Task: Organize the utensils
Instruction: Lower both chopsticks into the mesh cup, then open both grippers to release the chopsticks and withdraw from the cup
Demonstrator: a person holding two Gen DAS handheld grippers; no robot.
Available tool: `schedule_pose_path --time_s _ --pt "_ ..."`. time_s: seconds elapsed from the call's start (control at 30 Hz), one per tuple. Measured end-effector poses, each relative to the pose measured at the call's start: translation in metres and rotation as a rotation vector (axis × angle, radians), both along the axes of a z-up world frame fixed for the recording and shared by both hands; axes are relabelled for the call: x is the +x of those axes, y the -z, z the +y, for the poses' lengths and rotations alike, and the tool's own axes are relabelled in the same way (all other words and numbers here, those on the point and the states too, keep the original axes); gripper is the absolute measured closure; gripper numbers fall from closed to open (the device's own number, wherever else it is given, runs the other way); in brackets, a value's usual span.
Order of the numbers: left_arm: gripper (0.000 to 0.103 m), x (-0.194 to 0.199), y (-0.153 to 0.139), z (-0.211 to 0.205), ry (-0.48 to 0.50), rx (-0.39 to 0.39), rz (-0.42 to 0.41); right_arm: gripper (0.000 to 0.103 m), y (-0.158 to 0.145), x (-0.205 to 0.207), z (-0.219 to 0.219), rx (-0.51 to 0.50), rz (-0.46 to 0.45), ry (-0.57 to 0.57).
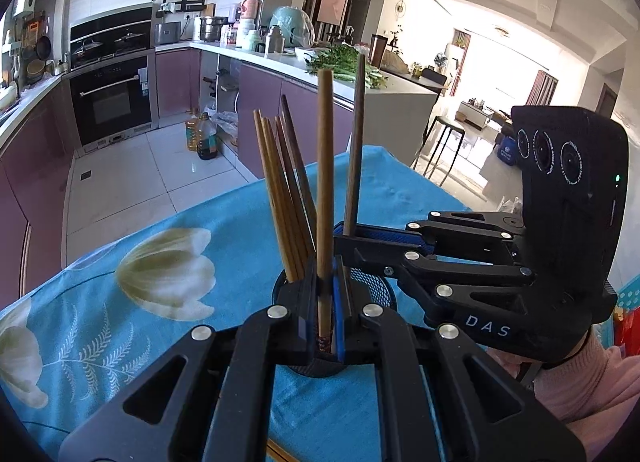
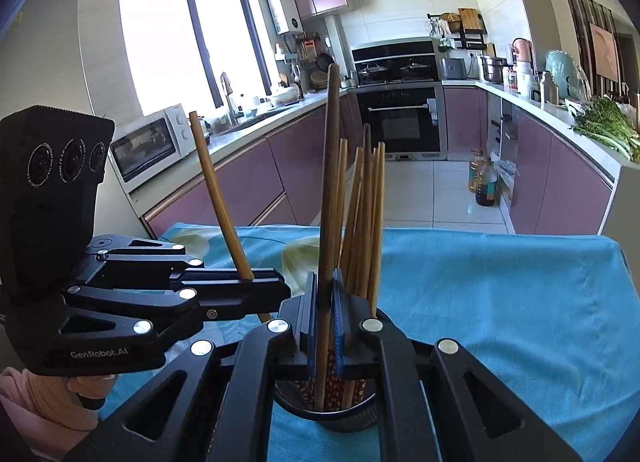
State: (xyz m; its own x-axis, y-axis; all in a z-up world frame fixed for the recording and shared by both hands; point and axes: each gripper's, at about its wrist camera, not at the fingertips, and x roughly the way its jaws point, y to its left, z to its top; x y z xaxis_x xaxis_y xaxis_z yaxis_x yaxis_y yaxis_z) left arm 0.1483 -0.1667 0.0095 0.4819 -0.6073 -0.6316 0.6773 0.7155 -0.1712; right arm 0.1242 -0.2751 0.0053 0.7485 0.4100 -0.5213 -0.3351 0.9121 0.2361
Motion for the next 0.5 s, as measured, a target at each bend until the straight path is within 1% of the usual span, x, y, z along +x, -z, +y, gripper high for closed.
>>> schedule_pose_path --time_s 0.13,0.33,0.5 --pt "0.096 0.007 0.008 -0.004 -0.008 0.016 0.022 0.097 -0.001 0.003 0.003 0.002 0.006 0.007" --pt "0.095 0.019 0.008 -0.004 -0.023 0.015 0.034 0.096 -0.001 0.006 0.004 0.005 0.011 0.015" --pt "0.089 0.023 0.008 -0.002 -0.038 0.015 0.037 0.095 0.001 0.010 0.000 0.015 0.014 0.027"
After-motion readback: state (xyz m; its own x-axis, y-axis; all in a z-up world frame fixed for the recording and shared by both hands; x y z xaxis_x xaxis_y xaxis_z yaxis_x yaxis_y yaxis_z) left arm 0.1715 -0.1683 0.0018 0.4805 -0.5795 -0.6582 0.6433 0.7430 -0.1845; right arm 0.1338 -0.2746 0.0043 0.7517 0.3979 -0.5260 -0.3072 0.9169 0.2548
